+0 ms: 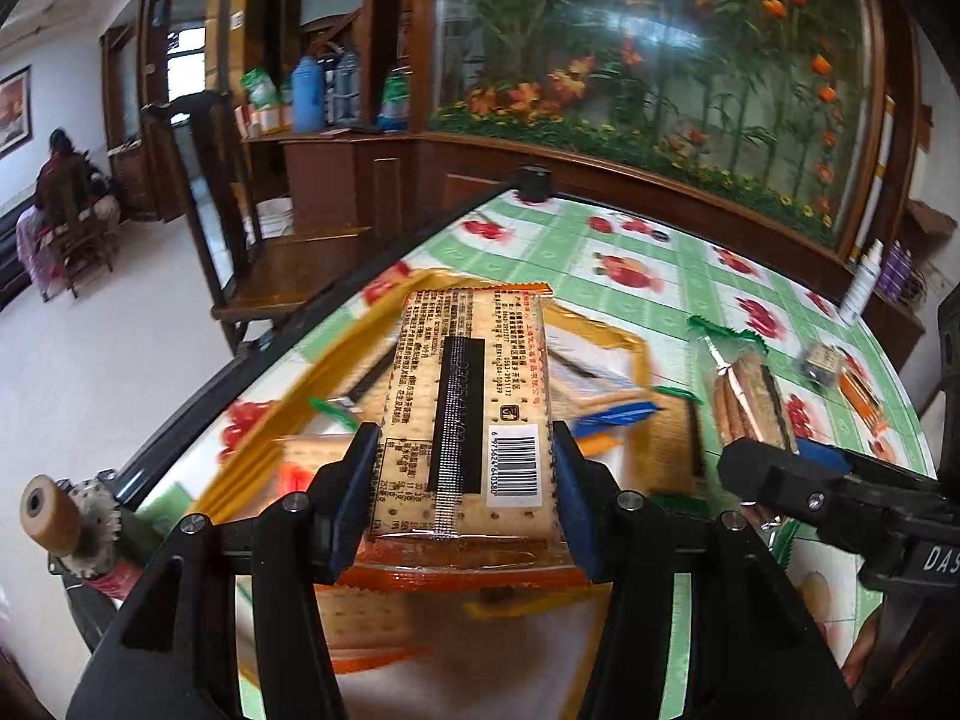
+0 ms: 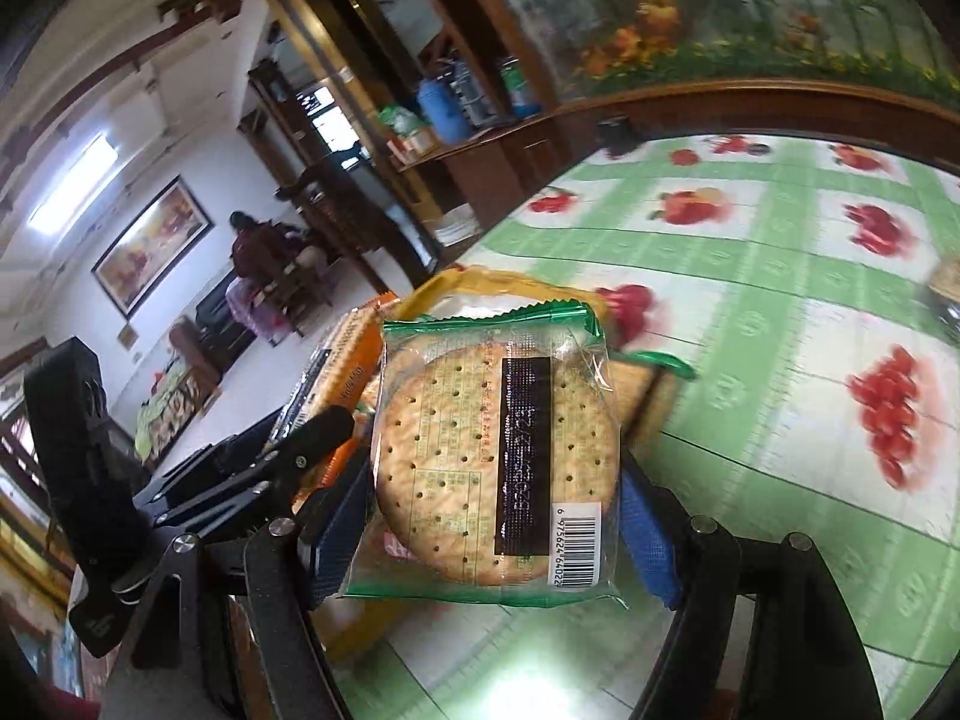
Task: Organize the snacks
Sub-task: 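Carry both held packs over the white box with both grippers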
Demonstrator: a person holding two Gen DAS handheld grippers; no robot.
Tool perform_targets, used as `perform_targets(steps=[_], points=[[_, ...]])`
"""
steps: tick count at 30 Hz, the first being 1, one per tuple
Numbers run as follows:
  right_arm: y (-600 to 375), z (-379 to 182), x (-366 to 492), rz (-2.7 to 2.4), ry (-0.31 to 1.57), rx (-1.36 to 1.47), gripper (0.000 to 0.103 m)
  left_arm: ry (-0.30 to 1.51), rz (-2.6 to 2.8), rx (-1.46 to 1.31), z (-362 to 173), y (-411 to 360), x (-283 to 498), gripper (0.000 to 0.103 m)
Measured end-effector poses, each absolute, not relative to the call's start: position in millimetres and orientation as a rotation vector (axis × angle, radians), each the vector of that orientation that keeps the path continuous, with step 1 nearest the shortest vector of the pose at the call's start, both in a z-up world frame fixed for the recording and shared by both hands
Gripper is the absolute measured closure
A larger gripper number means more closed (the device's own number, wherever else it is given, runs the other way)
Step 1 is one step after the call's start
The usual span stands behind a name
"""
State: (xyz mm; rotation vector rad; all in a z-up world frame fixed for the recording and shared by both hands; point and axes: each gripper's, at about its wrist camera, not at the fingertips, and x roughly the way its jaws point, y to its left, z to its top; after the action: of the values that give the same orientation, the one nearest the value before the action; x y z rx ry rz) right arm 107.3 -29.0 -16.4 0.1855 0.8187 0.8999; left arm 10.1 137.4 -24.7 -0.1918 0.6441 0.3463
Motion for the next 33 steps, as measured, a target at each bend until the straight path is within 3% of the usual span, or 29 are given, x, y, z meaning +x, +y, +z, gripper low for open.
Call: perform_targets(steps=[13, 33], points=[[18, -12, 117, 0.938, 0.829, 0.146, 0.026, 0.657, 0.42, -0.257, -32, 187, -6, 0.05], [102, -17, 132, 0.907, 0.852, -0.03, 0.026, 0.714, 0.32, -0.245, -40, 160, -20, 0.05]])
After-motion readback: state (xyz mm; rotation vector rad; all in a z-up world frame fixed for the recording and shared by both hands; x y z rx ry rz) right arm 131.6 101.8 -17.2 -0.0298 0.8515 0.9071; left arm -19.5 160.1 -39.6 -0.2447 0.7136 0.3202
